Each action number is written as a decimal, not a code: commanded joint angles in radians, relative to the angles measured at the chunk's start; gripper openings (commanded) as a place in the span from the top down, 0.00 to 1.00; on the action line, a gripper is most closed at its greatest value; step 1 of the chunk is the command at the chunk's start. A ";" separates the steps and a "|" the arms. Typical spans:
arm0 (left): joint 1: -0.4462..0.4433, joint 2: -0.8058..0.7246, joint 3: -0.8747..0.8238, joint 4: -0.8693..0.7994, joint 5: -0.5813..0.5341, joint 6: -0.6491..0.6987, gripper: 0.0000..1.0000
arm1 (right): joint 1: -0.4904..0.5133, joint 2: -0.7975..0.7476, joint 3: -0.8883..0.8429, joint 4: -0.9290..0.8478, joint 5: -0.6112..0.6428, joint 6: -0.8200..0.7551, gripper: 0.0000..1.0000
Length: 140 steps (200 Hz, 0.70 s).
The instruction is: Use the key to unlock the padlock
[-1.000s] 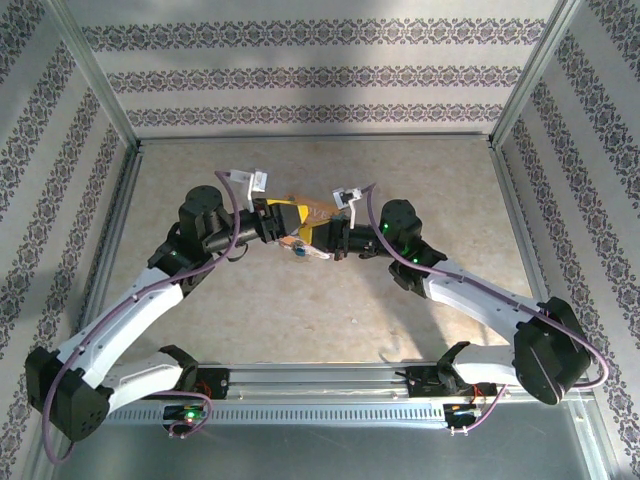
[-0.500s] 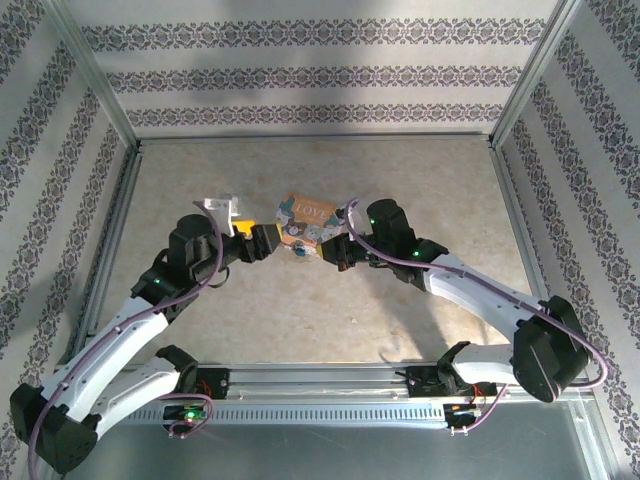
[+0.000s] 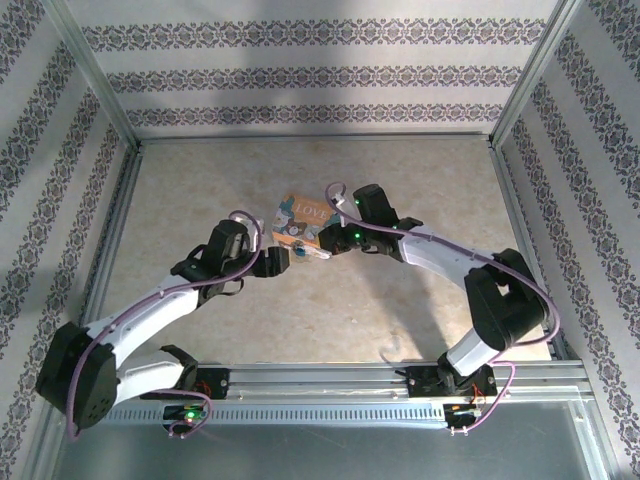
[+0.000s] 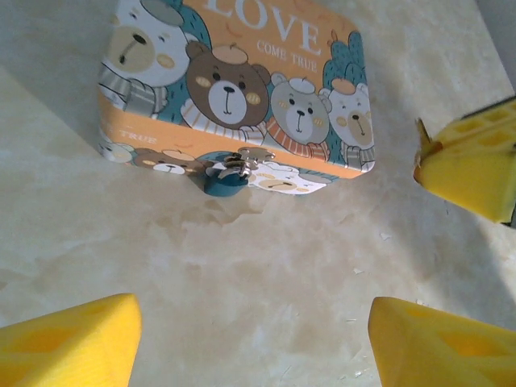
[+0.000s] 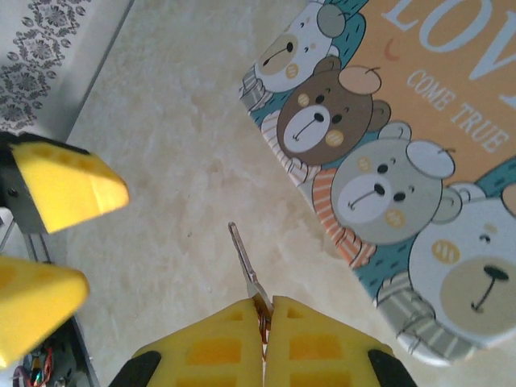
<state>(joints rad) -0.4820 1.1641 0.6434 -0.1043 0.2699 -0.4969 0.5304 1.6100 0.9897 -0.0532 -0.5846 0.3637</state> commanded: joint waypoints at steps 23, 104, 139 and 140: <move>0.011 0.099 -0.004 0.148 0.035 0.007 0.24 | -0.040 0.092 0.080 0.023 -0.026 -0.023 1.00; 0.011 0.306 0.016 0.268 0.106 -0.005 0.24 | -0.058 0.175 0.063 0.021 0.001 -0.013 1.00; 0.015 0.401 0.047 0.307 0.108 0.024 0.24 | -0.056 0.173 0.029 0.022 0.015 -0.013 1.00; 0.015 0.404 0.048 0.308 0.110 0.024 0.24 | -0.056 0.173 0.028 0.022 0.015 -0.012 1.00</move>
<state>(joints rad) -0.4820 1.5192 0.6468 0.1287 0.3565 -0.4999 0.4747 1.7691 1.0492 -0.0341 -0.5911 0.3599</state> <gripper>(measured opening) 0.759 0.051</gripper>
